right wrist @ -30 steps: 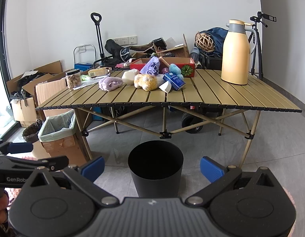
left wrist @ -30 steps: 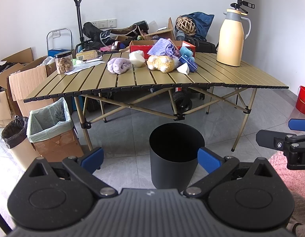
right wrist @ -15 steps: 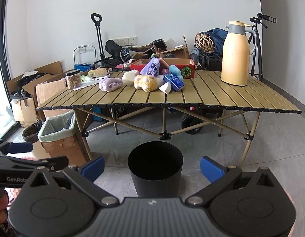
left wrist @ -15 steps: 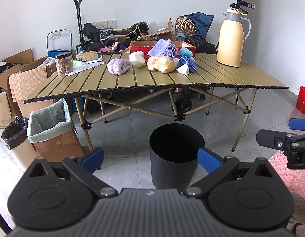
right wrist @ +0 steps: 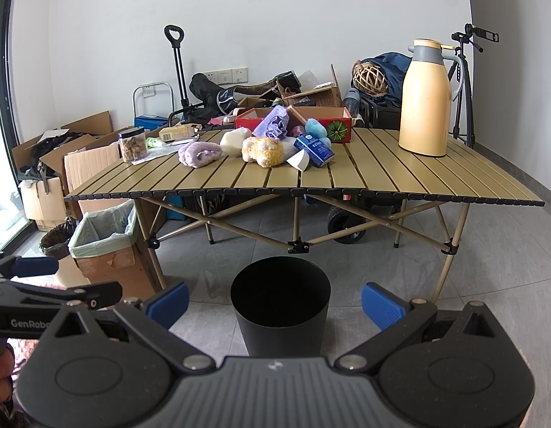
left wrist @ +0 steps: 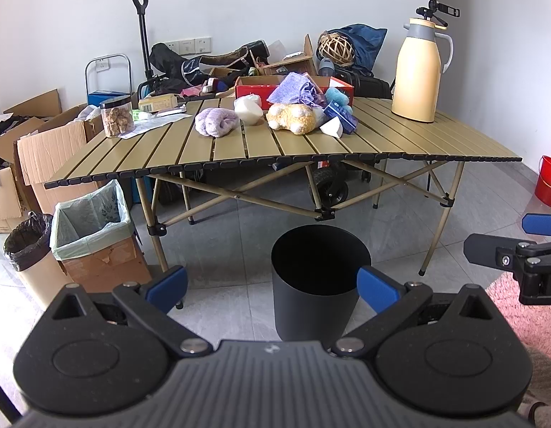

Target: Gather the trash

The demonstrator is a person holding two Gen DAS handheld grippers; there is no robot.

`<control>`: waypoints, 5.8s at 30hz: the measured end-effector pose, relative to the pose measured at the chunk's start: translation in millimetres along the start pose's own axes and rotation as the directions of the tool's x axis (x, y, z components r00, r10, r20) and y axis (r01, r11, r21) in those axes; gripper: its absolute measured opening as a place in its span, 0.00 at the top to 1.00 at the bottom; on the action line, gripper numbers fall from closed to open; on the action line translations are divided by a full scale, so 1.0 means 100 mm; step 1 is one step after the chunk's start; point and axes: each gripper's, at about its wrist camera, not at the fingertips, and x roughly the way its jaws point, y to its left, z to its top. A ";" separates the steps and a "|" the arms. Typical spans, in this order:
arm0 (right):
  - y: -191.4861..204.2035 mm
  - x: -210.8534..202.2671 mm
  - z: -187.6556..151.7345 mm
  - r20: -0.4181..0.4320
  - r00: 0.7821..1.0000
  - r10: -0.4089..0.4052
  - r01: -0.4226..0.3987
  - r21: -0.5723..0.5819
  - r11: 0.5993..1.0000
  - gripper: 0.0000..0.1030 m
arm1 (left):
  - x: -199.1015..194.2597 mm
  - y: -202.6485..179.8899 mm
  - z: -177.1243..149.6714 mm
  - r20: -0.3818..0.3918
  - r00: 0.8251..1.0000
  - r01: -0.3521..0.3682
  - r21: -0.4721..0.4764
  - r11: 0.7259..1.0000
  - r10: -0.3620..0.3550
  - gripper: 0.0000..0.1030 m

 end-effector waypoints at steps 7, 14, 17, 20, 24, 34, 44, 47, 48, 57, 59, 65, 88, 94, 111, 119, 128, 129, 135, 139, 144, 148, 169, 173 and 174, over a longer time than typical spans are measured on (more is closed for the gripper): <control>-0.01 0.00 0.01 0.000 1.000 0.002 -0.002 0.003 1.000 0.00 | -0.01 0.00 0.00 0.002 1.000 0.000 0.003 1.000 0.000 0.00; -0.07 0.09 -0.01 0.012 1.000 0.010 -0.011 0.043 0.999 0.00 | 0.01 0.03 0.08 0.013 1.000 0.010 0.010 1.000 -0.010 0.00; -0.13 0.18 0.02 0.014 1.000 0.004 -0.005 0.063 0.998 0.00 | 0.07 0.07 0.15 0.019 1.000 -0.005 0.004 1.000 0.005 0.00; -0.16 0.28 0.04 0.016 1.000 0.013 -0.015 0.081 0.997 0.00 | 0.19 0.08 0.18 0.023 1.000 -0.021 -0.011 1.000 0.021 0.00; -0.21 0.42 0.09 0.028 1.000 0.012 -0.014 0.088 0.996 0.00 | 0.36 0.13 0.29 0.030 0.999 -0.033 -0.021 0.999 0.034 0.00; -0.37 0.87 0.40 0.079 0.997 -0.003 -0.003 0.075 0.997 0.00 | 0.87 0.20 0.60 0.051 0.998 -0.034 -0.049 0.998 0.036 0.00; -0.50 1.31 0.73 0.161 0.986 0.045 -0.059 0.079 0.995 0.00 | 1.37 0.19 0.96 0.092 0.996 0.003 -0.040 0.999 0.001 0.00; -0.49 1.49 0.88 0.176 0.984 0.035 -0.048 0.070 0.996 0.00 | 1.47 0.25 1.13 0.123 0.992 -0.006 -0.067 0.998 0.014 0.00; -0.49 1.56 0.95 0.178 0.984 0.029 -0.042 0.068 0.997 0.00 | 1.52 0.27 1.19 0.135 0.991 -0.010 -0.078 0.997 0.021 0.00; -0.44 2.19 1.39 0.196 0.980 -0.017 0.005 0.064 0.998 0.00 | 1.96 0.48 1.67 0.155 0.985 -0.049 -0.177 0.983 0.076 0.00; -0.45 2.33 1.45 0.196 0.980 -0.022 0.009 0.067 0.998 0.00 | 2.05 0.53 1.73 0.158 0.984 -0.056 -0.195 0.979 0.088 0.00; -0.44 2.78 1.58 0.187 0.981 -0.054 0.040 0.078 0.996 0.00 | 2.48 0.70 1.93 0.130 0.983 -0.101 -0.228 0.968 0.133 0.00; -0.25 3.83 1.58 0.057 0.983 -0.174 0.172 0.048 0.984 0.66 | 3.01 1.09 1.91 0.066 0.985 -0.135 -0.274 0.952 0.159 0.00; -0.34 3.74 1.58 0.074 0.987 -0.145 0.139 0.080 0.987 0.69 | 3.04 1.06 1.92 0.072 0.983 -0.145 -0.273 0.951 0.170 0.00; -0.73 3.27 1.41 0.147 0.982 -0.115 0.097 0.127 0.987 0.69 | 3.45 1.14 2.06 0.024 0.987 -0.145 -0.280 0.949 0.158 0.00; -0.94 3.16 1.39 0.156 0.976 -0.153 0.125 0.176 0.976 0.69 | 3.61 1.04 2.17 0.066 0.983 -0.157 -0.214 0.964 0.174 0.00; -1.08 3.13 1.37 0.148 0.975 -0.163 0.130 0.208 0.969 0.68 | 3.80 1.00 2.11 0.006 0.981 -0.190 -0.191 0.963 0.194 0.38; -1.08 3.12 1.36 0.148 0.975 -0.163 0.131 0.209 0.969 0.68 | 3.79 1.00 2.11 0.013 0.981 -0.186 -0.191 0.964 0.192 0.43; -1.08 3.13 1.36 0.144 0.977 -0.157 0.126 0.207 0.970 0.67 | 3.70 0.99 2.08 0.051 0.980 -0.179 -0.189 0.966 0.191 0.59; -1.07 3.13 1.36 0.145 0.977 -0.155 0.123 0.208 0.970 0.67 | 3.65 1.00 2.07 0.060 0.978 -0.185 -0.186 0.965 0.199 0.64; -1.07 3.12 1.36 0.144 0.978 -0.153 0.122 0.207 0.971 0.67 | 3.52 0.99 2.08 0.084 0.977 -0.179 -0.190 0.965 0.198 0.66; -1.07 3.09 1.36 0.151 0.978 -0.148 0.115 0.205 0.972 0.67 | 3.37 0.96 2.09 0.114 0.975 -0.169 -0.191 0.967 0.193 0.66; -0.88 2.49 1.31 0.231 0.971 -0.059 0.024 0.153 0.988 0.67 | 2.13 0.45 1.95 0.275 0.957 -0.060 -0.133 0.989 0.095 0.66; -0.83 2.35 1.22 0.215 0.976 -0.039 0.006 0.153 0.988 0.67 | 1.90 0.44 1.86 0.280 0.956 -0.051 -0.126 0.991 0.084 0.66; -0.81 2.30 1.19 0.212 0.977 -0.035 0.003 0.149 0.989 0.67 | 1.85 0.43 1.84 0.280 0.956 -0.049 -0.125 0.991 0.082 0.66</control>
